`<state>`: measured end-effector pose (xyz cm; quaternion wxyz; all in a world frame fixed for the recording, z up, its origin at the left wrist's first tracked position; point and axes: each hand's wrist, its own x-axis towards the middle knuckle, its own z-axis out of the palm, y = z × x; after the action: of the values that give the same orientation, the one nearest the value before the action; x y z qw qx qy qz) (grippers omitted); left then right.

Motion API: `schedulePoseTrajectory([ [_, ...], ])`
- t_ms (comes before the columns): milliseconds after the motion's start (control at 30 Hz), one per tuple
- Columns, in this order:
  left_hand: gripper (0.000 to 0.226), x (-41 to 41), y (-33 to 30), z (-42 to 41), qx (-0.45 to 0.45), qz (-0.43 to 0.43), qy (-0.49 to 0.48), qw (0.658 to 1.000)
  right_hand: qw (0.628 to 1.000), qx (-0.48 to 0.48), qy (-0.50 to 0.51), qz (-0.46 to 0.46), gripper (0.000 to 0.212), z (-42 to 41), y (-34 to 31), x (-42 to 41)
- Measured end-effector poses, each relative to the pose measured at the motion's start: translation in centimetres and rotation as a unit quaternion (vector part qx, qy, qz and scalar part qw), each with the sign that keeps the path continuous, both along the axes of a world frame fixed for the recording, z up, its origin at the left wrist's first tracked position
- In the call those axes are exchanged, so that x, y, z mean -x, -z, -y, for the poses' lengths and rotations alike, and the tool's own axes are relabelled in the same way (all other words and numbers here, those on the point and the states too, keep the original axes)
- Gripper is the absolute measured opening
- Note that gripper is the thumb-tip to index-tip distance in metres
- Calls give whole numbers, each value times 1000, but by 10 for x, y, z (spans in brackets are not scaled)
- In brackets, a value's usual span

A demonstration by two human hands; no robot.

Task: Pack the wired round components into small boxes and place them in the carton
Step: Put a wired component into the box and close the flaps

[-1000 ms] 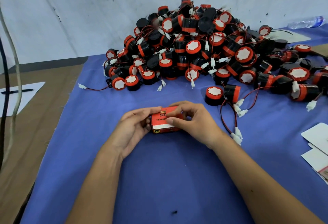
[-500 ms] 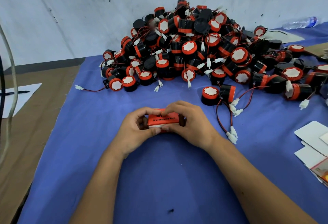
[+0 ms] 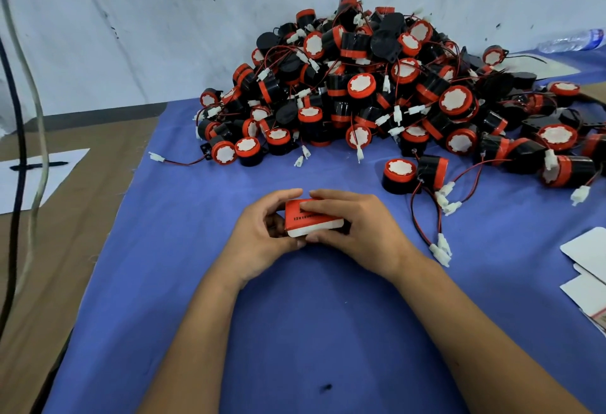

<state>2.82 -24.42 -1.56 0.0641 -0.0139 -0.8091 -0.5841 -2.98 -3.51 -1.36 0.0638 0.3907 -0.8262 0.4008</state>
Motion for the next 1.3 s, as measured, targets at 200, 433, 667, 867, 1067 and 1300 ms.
schedulePoseTrajectory([
  [200, 77, -1, -3, -1, 9, -7, -3, 1000, 995, 93, 17, 10, 31, 8, -4, -4],
  [433, 69, -3, -8, -7, 21, -36, -15, 999, 995, 22, 89, 46, 38, 23, -6, -15],
  [667, 81, -2, -7, -5, -12, -22, -26, 999, 995, 11, 11, 100, 43, 18, -7, -15],
  [867, 88, -4, -8, -3, -21, -13, -5, 1000, 945, 217, 38, 241, 16, 11, -2, -4],
  [1067, 85, -4, -8, -1, -11, -16, -12, 1000, 962, 174, 0, 212, 18, 4, 3, -1],
  [1300, 26, -4, -1, 1, -40, -105, -98, 989, 977, 174, 86, 90, 16, 3, 4, -6],
])
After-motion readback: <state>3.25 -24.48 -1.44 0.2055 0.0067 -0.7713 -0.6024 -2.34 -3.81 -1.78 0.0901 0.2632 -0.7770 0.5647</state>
